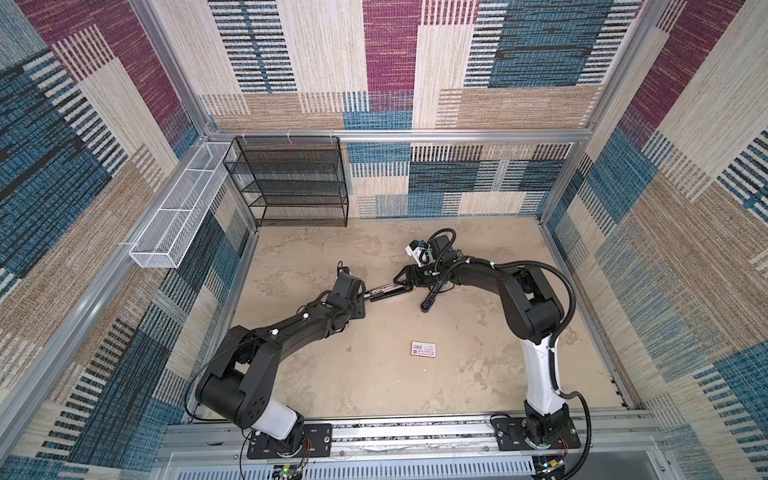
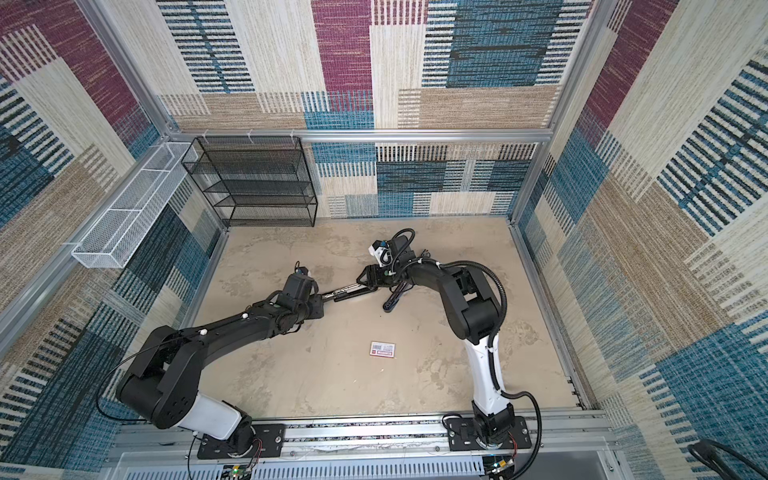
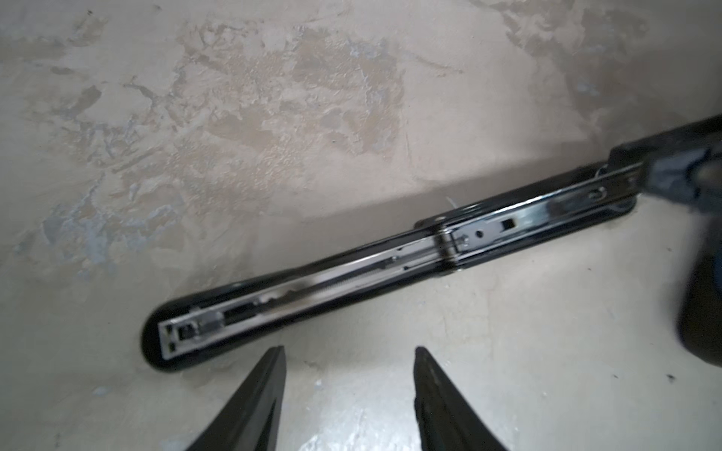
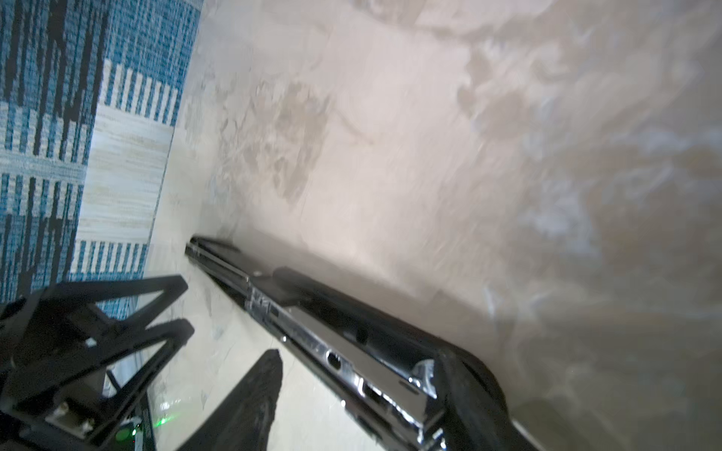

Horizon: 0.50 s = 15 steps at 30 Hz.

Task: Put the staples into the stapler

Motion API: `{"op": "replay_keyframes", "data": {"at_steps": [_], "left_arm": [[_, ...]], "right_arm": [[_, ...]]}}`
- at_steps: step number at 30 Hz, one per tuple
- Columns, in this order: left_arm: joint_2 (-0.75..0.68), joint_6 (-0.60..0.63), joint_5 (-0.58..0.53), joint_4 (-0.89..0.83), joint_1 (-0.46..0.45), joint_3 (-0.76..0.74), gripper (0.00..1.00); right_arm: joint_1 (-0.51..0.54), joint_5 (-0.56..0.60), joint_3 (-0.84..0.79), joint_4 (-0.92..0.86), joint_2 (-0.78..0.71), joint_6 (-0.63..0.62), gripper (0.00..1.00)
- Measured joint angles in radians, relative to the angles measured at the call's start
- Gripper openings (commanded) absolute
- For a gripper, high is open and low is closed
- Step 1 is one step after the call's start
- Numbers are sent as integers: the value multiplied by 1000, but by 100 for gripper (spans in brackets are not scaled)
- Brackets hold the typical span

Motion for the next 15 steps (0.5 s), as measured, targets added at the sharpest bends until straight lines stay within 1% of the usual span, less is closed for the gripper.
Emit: {"op": "replay_keyframes", "data": {"at_steps": [5,10,12,13,15], "left_arm": [[-69,-71,86,-9,-2,-22,63],[-103,-161,135,-67,-8,-37,64],[-108,-198,137,-93,-12,-41,68],[-109,-218,138,-106,-12,-43,71],[-109,-250,138,-126,-13,-46,71]], "right_arm": [[54,-50,-133,61,-68,8,60],[102,-88,-210,92,-107,18,60],[117,-106,-232,94,-120,18,65],[124,-114,-243,95,-129,17,70],[132,-123,-264,96,-150,8,80]]}}
